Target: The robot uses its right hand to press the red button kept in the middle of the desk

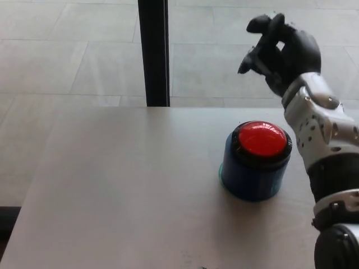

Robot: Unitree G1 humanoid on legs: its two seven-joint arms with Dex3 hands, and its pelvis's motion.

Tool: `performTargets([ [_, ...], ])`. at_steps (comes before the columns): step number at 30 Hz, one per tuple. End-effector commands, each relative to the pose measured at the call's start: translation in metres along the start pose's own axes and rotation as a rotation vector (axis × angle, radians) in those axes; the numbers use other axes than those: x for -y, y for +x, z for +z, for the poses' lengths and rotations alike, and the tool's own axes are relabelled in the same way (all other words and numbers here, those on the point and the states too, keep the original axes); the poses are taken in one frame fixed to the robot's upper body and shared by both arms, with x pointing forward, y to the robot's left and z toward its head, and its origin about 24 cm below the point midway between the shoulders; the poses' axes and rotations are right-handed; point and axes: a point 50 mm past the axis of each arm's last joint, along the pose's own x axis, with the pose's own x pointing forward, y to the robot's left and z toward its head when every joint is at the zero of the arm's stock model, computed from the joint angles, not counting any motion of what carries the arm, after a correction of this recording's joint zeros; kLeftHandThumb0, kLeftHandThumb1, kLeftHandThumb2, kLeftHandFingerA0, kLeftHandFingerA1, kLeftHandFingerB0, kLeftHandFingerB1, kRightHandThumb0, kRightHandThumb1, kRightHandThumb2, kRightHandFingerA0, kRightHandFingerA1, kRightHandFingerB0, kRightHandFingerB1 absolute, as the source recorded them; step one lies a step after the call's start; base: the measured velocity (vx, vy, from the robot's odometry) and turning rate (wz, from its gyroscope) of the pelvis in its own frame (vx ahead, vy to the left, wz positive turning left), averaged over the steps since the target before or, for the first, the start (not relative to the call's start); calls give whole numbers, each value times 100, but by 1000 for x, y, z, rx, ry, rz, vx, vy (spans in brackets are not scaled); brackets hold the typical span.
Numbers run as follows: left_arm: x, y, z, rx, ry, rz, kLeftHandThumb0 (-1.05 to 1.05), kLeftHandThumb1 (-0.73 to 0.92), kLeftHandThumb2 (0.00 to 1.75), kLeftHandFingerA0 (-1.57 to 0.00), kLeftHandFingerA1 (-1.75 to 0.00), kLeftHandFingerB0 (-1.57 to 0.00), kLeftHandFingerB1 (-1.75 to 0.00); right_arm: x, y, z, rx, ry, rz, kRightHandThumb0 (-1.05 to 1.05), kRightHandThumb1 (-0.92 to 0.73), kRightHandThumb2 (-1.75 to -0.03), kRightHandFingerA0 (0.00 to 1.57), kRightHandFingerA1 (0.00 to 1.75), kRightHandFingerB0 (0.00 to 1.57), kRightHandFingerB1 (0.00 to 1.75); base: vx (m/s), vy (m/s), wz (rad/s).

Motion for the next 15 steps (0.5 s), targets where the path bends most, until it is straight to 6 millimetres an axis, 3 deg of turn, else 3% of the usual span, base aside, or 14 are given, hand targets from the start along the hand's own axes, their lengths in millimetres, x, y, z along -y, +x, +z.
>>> performTargets([
  [1, -8, 1, 2, 14, 32, 20, -60, 66, 119, -84, -115, -23, -73, 8, 4, 52, 112, 33, 8, -18, -42, -143, 102, 175, 85, 141, 0, 0, 0],
  [3, -10, 1, 2, 5, 25, 26, -58, 66, 119, -76, -109, -23, -72, 13, 4, 60, 115, -4, 0, -20, -39, -143, 100, 175, 84, 145, 0, 0, 0],
  [4, -11, 1, 1, 3, 2, 29, -60, 65, 119, -67, -104, -15, -69, 30, 0, 80, 161, -66, 10, -17, -48, -133, 99, 175, 82, 145, 0, 0, 0],
  [5, -12, 1, 0, 4, 3, 29, -55, 81, 89, -56, -144, -13, -87, 38, -3, 89, 169, -97, 2, -16, -49, -133, 97, 175, 81, 146, 0, 0, 0],
  [6, -12, 1, 0, 5, 11, 32, -55, 81, 89, -56, -144, -13, -87, 44, -4, 94, 178, -102, 4, -16, -49, -133, 97, 175, 81, 146, 0, 0, 0],
  [7, -13, 1, 0, 4, 6, 27, -56, 83, 89, -55, -133, -20, -88, 52, -7, 101, 189, -128, -9, -17, -50, -132, 98, 175, 79, 147, 0, 0, 0],
  [8, -14, 1, 1, 3, 27, 26, -60, 66, 119, -71, -107, -18, -70, 61, -10, 108, 195, -129, -24, -17, -53, -128, 97, 175, 79, 145, 0, 0, 0],
  [9, -14, 1, 0, 8, 65, 35, -61, 66, 119, -76, -110, -24, -73, 71, -14, 116, 205, -144, -45, -16, -52, -130, 96, 175, 79, 145, 0, 0, 0],
  [10, -14, 2, 1, 6, 66, 35, -62, 65, 119, -77, -110, -19, -71, 81, -18, 122, 211, -162, -69, -15, -52, -130, 95, 175, 79, 145, 0, 0, 0],
  [11, -15, 2, 1, -4, 13, 36, -55, 78, 97, -57, -156, 0, -59, 92, -23, 127, 216, -171, -91, -14, -55, -127, 95, 175, 79, 144, 0, 0, 0],
  [12, -15, 2, 1, -7, -15, 36, -54, 80, 96, -53, -154, 0, -56, 104, -28, 131, 223, -175, -113, -13, -55, -127, 96, 175, 79, 143, 0, 0, 0],
  [13, -15, 2, 1, -7, -16, 37, -54, 80, 96, -53, -154, 0, -56, 104, -28, 131, 221, -175, -111, -13, -55, -127, 96, 175, 79, 143, 0, 0, 0],
  [14, -17, 2, 2, -5, -7, 29, -56, 84, 90, -58, -141, 0, -63, 128, -40, 137, 224, -255, -182, -13, -57, -124, 94, 175, 76, 144, 0, 0, 0],
  [15, -17, 2, 2, -5, -10, 37, -54, 80, 98, -53, -149, 0, -57, 151, -53, 140, 221, -294, -227, -13, -63, -114, 92, 175, 74, 142, 0, 0, 0],
])
